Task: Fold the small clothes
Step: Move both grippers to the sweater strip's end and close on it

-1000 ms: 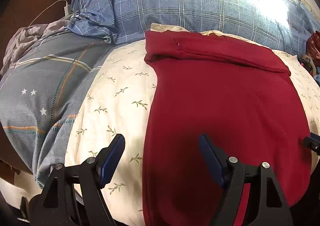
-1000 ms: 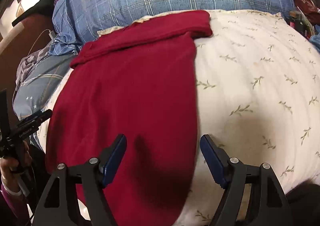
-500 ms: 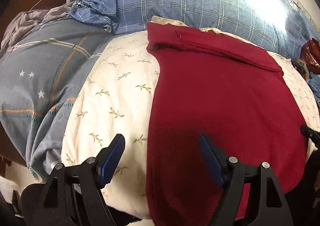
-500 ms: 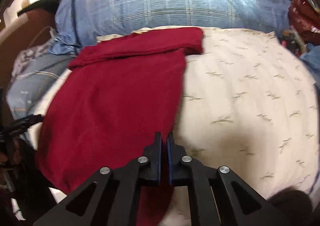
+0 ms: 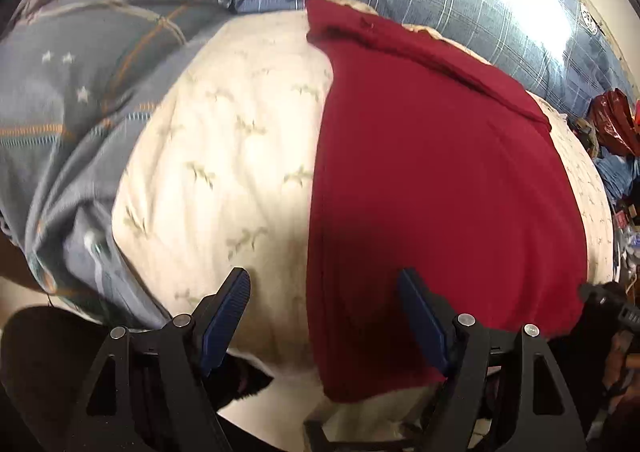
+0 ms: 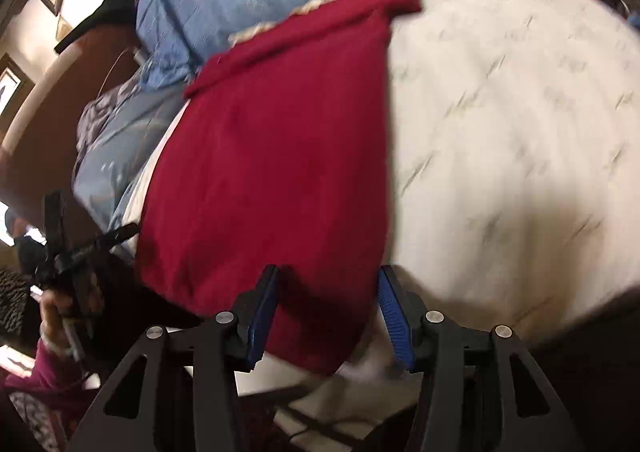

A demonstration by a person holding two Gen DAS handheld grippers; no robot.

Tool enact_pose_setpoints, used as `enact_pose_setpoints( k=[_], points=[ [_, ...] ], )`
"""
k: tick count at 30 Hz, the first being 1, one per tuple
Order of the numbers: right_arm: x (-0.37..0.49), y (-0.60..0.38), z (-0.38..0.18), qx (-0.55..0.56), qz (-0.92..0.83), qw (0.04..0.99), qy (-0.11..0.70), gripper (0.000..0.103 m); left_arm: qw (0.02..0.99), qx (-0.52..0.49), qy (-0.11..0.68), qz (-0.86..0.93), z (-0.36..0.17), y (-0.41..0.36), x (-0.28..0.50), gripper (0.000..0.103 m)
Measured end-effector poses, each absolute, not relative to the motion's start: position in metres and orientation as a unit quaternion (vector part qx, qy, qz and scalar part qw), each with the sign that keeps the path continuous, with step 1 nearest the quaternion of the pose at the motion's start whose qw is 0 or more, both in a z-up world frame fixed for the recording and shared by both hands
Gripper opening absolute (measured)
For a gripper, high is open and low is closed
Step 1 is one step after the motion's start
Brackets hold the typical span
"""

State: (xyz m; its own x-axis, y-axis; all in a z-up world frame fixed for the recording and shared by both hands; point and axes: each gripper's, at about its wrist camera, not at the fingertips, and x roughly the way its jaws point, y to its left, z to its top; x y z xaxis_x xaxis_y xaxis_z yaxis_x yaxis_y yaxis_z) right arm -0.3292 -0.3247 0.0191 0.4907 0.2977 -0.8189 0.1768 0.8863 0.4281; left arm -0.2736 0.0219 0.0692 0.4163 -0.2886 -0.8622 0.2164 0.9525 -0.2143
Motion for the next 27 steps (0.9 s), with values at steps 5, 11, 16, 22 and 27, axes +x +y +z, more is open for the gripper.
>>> enact_pose_setpoints(
  k=[5, 11, 16, 22, 27],
  points=[
    [-0.332, -0.313, 0.025, 0.233, 0.072, 0.835, 0.494, 0.052, 0.835, -0.03, 0.527, -0.155, 0.062, 0.021, -0.274, 0.076],
    [-0.329, -0.315, 0.02, 0.24, 0.055, 0.828, 0.504, 0.053, 0.83, -0.035, 0.532, -0.163, 0.057, 0.014, -0.276, 0.076],
    [-0.327, -0.307, 0.021, 0.235, 0.074, 0.829, 0.502, 0.053, 0.828, -0.024, 0.533, -0.17, 0.053, 0.008, -0.279, 0.075],
    [-0.327, -0.317, 0.016, 0.279, 0.096, 0.819, 0.493, 0.053, 0.826, -0.029, 0.536, -0.17, 0.05, 0.008, -0.278, 0.076],
    [-0.325, -0.309, 0.016, 0.252, 0.091, 0.815, 0.514, 0.052, 0.826, -0.021, 0.537, -0.168, 0.049, 0.001, -0.278, 0.078]
  ],
)
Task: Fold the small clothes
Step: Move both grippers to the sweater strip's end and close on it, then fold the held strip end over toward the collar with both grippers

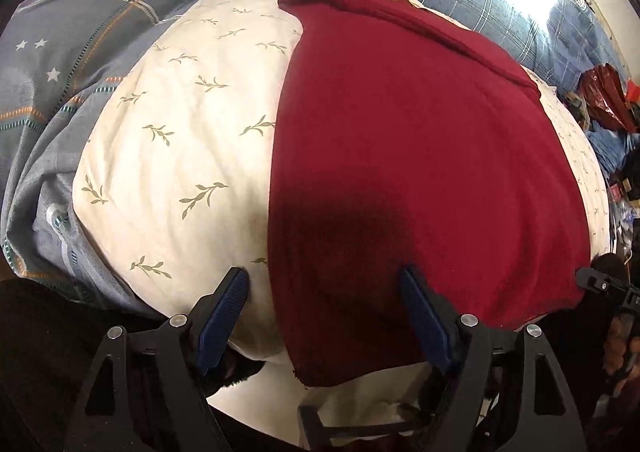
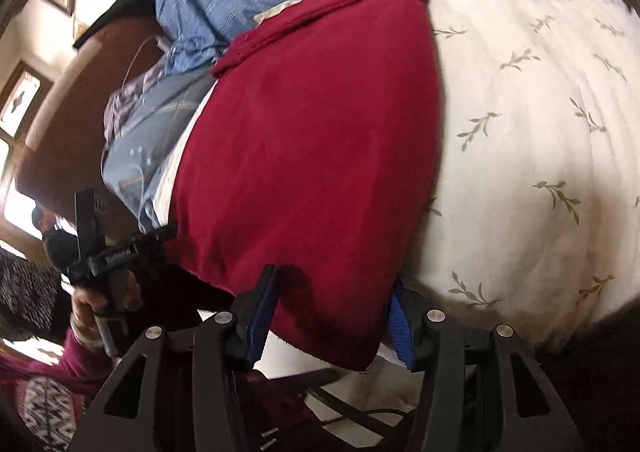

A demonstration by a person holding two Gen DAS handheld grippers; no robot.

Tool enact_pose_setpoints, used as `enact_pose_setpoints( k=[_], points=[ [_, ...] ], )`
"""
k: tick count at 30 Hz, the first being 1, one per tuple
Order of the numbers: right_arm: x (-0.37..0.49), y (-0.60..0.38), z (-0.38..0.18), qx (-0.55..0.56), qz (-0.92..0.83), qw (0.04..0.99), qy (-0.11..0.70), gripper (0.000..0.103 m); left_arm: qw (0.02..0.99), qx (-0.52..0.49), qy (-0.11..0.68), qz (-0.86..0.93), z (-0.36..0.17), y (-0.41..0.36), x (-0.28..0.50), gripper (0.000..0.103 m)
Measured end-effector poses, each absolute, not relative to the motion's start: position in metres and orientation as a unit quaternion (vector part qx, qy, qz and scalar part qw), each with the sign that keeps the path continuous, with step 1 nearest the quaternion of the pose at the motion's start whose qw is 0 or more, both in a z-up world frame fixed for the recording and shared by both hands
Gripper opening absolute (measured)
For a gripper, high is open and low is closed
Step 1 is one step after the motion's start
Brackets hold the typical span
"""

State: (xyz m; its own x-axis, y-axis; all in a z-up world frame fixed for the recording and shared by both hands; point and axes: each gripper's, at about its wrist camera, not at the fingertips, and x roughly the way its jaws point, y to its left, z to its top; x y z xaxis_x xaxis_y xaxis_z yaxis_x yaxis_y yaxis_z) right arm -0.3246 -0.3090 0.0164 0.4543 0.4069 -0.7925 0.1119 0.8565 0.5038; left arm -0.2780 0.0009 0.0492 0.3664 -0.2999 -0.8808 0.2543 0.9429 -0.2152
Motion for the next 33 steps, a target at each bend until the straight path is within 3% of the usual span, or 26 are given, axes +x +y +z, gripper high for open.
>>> enact_pose_setpoints(
  k=[2, 6, 10, 13, 15, 17, 18, 19, 20, 21, 22, 23, 33],
  points=[
    [-0.324, -0.306, 0.017, 0.239, 0.092, 0.816, 0.518, 0.047, 0.825, -0.024, 0.538, -0.167, 0.049, 0.001, -0.277, 0.079],
    [-0.325, -0.312, 0.02, 0.255, 0.096, 0.816, 0.51, 0.023, 0.826, -0.022, 0.54, -0.163, 0.048, -0.003, -0.277, 0.079],
    [-0.324, -0.311, 0.02, 0.28, 0.12, 0.814, 0.495, 0.023, 0.824, -0.026, 0.543, -0.16, 0.047, -0.003, -0.276, 0.079],
    [-0.319, -0.304, 0.006, 0.284, 0.109, 0.8, 0.517, 0.029, 0.825, -0.023, 0.543, -0.155, 0.047, -0.005, -0.276, 0.079],
    [-0.318, -0.3, 0.005, 0.291, 0.115, 0.8, 0.512, 0.038, 0.825, -0.019, 0.543, -0.154, 0.047, -0.006, -0.277, 0.078],
    [-0.318, -0.297, 0.007, 0.286, 0.117, 0.805, 0.507, 0.038, 0.826, -0.015, 0.543, -0.152, 0.047, -0.008, -0.278, 0.076],
    [-0.318, -0.295, 0.007, 0.283, 0.116, 0.807, 0.506, 0.035, 0.826, -0.012, 0.543, -0.151, 0.047, -0.008, -0.279, 0.073],
    [-0.317, -0.293, 0.007, 0.28, 0.115, 0.809, 0.505, 0.032, 0.827, -0.006, 0.542, -0.147, 0.047, -0.009, -0.28, 0.063],
    [-0.317, -0.292, 0.007, 0.279, 0.118, 0.809, 0.503, 0.021, 0.829, -0.002, 0.54, -0.146, 0.049, -0.01, -0.282, 0.046],
    [-0.316, -0.293, 0.008, 0.278, 0.12, 0.81, 0.503, 0.016, 0.829, -0.002, 0.537, -0.154, 0.052, -0.01, -0.284, 0.036],
    [-0.316, -0.293, 0.011, 0.277, 0.122, 0.813, 0.497, 0.015, 0.828, -0.007, 0.536, -0.162, 0.054, -0.01, -0.285, 0.014],
    [-0.316, -0.295, 0.016, 0.279, 0.129, 0.816, 0.489, 0.014, 0.825, -0.013, 0.538, -0.171, 0.056, -0.01, -0.285, 0.008],
    [-0.291, -0.307, 0.079, 0.281, 0.16, 0.863, 0.388, 0.013, 0.849, -0.097, 0.472, -0.218, 0.112, 0.018, -0.269, 0.007]
  ],
)
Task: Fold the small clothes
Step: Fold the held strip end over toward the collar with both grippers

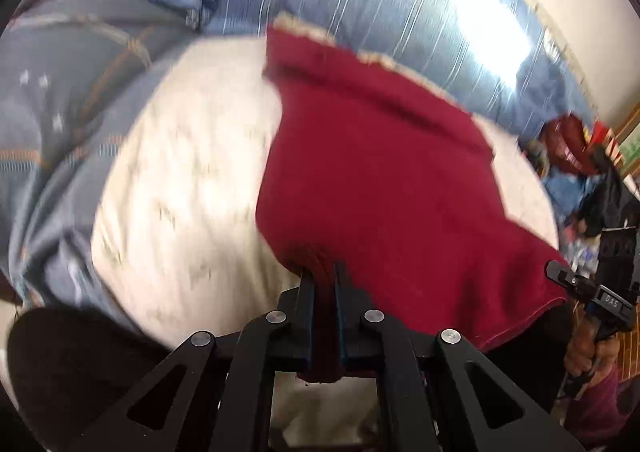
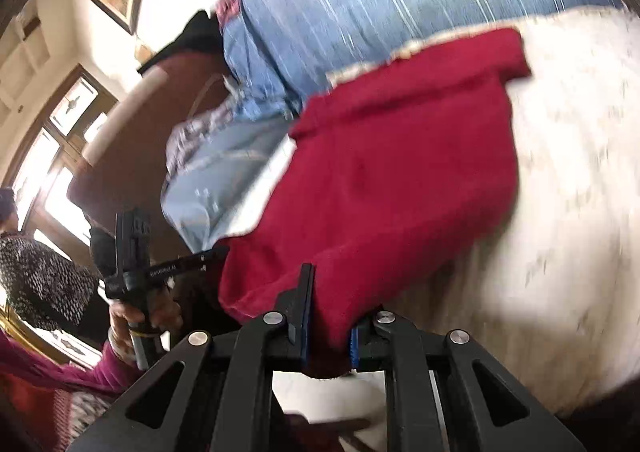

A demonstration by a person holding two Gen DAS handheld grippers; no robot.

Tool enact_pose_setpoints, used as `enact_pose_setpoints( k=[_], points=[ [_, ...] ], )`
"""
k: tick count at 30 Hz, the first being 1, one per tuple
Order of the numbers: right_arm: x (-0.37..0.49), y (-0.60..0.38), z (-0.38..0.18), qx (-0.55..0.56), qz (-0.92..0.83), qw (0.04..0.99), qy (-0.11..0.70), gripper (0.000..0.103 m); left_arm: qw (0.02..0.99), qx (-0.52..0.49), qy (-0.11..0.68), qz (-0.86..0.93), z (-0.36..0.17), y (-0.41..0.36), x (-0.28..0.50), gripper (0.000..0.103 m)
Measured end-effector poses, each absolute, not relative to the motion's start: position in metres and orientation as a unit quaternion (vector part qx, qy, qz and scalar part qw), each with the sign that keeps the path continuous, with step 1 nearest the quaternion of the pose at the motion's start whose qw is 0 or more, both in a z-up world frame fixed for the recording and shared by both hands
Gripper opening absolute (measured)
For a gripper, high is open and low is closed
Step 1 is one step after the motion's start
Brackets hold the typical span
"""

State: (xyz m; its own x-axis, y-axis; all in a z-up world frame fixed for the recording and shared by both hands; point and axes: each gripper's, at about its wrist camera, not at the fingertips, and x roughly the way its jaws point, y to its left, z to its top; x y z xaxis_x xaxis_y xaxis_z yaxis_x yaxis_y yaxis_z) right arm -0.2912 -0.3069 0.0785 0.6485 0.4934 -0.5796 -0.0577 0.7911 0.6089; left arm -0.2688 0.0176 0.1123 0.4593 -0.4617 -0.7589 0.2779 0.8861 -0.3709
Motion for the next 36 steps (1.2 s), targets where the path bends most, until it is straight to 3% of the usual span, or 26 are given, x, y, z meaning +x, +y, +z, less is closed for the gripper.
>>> enact_pose_setpoints(
  k=[11, 36],
  points=[
    [-0.205, -0.34, 0.097, 0.234, 0.092, 0.911, 0.326, 0.013, 0.896, -0.095, 0.389, -0.192, 0.156, -0.002, -0.196, 0.006],
    [-0.023, -0.422, 0.045, 0.252, 0.003, 0.889, 0.381, 0.014, 0.89, -0.079, 0.43, -0.131, 0.093, -0.092, 0.024, 0.006]
  ],
)
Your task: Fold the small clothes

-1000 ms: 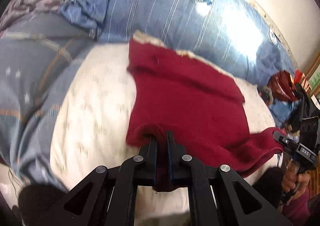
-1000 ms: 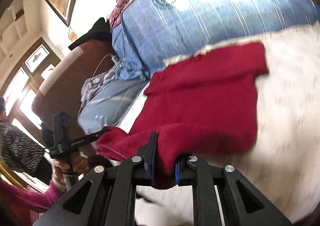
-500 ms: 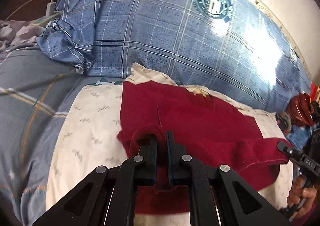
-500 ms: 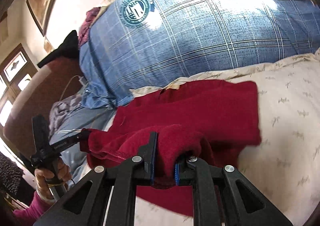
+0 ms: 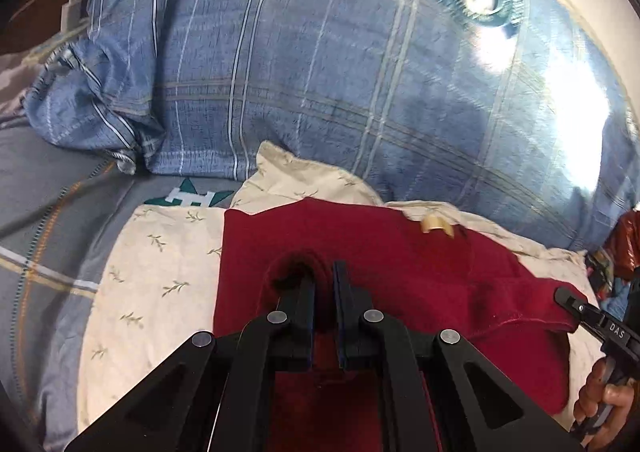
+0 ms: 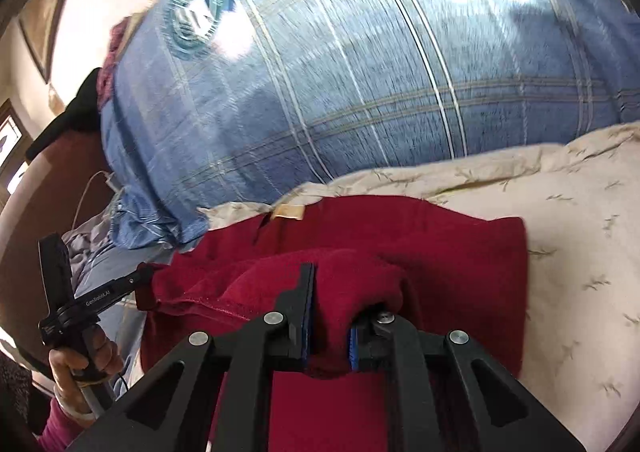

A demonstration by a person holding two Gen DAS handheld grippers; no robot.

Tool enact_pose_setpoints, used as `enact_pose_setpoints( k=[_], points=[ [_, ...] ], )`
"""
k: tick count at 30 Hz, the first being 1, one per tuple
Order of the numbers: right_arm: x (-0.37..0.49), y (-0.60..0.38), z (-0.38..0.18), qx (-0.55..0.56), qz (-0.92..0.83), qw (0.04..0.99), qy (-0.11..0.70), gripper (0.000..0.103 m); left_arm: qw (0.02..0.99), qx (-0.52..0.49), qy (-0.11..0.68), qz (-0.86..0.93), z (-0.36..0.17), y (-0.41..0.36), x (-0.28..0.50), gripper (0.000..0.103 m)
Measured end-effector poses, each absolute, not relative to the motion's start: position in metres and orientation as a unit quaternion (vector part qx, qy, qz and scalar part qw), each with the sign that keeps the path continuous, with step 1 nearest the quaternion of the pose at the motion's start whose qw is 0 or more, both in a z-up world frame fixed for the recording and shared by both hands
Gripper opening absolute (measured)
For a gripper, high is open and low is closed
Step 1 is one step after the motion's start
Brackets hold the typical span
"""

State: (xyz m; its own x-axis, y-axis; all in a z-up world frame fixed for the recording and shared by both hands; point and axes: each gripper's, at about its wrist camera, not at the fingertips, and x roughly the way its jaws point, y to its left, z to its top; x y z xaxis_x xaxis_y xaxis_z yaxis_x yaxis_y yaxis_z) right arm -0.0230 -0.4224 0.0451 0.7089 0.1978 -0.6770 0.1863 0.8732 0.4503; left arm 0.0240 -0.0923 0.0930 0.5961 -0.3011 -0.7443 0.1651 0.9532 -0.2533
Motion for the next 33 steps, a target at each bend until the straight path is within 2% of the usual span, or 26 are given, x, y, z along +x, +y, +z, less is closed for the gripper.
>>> enact_pose_setpoints(
  k=[4, 6, 7, 8, 9, 11, 12, 13, 16, 20, 24, 26, 30, 33],
  points=[
    [-0.012, -0.436, 0.033, 0.291, 0.009, 0.867, 0.404, 0.02, 0.878, -0.084, 0.454, -0.127, 0.073, -0.097, 0.049, 0.011],
    [-0.021, -0.447, 0.039, 0.321, 0.026, 0.862, 0.391, 0.029, 0.87, -0.102, 0.463, -0.139, 0.07, -0.092, 0.055, 0.017],
    [-0.027, -0.449, 0.044, 0.322, 0.023, 0.865, 0.385, 0.037, 0.869, -0.109, 0.461, -0.144, 0.072, -0.088, 0.055, 0.024],
    [-0.034, -0.452, 0.052, 0.317, 0.007, 0.872, 0.374, 0.055, 0.87, -0.114, 0.457, -0.147, 0.075, -0.085, 0.054, 0.033],
    [-0.043, -0.456, 0.061, 0.313, -0.008, 0.88, 0.357, 0.061, 0.871, -0.119, 0.452, -0.152, 0.079, -0.082, 0.052, 0.037],
    [-0.061, -0.459, 0.076, 0.311, -0.008, 0.89, 0.334, 0.061, 0.873, -0.126, 0.446, -0.154, 0.087, -0.078, 0.048, 0.053],
    [-0.065, -0.458, 0.08, 0.311, 0.002, 0.89, 0.334, 0.061, 0.879, -0.123, 0.437, -0.146, 0.091, -0.076, 0.042, 0.068],
    [-0.069, -0.451, 0.084, 0.303, 0.019, 0.891, 0.337, 0.06, 0.887, -0.118, 0.424, -0.139, 0.096, -0.074, 0.037, 0.07],
    [-0.069, -0.418, 0.084, 0.246, 0.05, 0.897, 0.364, 0.057, 0.898, -0.108, 0.402, -0.14, 0.103, -0.073, 0.028, 0.07],
    [-0.038, -0.382, 0.062, 0.178, 0.06, 0.89, 0.416, 0.052, 0.888, -0.102, 0.427, -0.137, 0.091, -0.083, 0.034, 0.07],
    [0.004, -0.402, 0.048, 0.15, -0.026, 0.905, 0.399, 0.052, 0.881, -0.056, 0.459, -0.103, 0.063, -0.098, 0.056, 0.07],
    [0.014, -0.428, 0.038, 0.166, -0.077, 0.889, 0.42, 0.053, 0.874, -0.056, 0.476, -0.084, 0.05, -0.099, 0.068, 0.071],
    [0.012, -0.481, 0.019, 0.274, -0.128, 0.856, 0.42, 0.054, 0.869, -0.067, 0.485, -0.074, 0.035, -0.093, 0.082, 0.072],
    [-0.015, -0.479, 0.04, 0.269, -0.116, 0.871, 0.396, 0.055, 0.873, -0.069, 0.478, -0.074, 0.04, -0.086, 0.074, 0.069]
  ],
)
